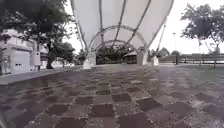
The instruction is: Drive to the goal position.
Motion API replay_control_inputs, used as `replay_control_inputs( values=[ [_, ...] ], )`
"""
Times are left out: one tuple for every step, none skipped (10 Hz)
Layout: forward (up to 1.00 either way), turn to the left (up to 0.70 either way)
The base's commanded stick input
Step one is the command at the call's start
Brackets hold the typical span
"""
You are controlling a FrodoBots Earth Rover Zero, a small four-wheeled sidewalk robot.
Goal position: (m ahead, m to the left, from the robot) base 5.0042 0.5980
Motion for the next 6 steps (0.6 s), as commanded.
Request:
replay_control_inputs(
  values=[
    [1.0,0.0],
    [1.0,0.0],
    [1.0,0.0],
    [1.0,0.0],
    [1.0,0.0],
    [1.0,0.0]
  ],
)
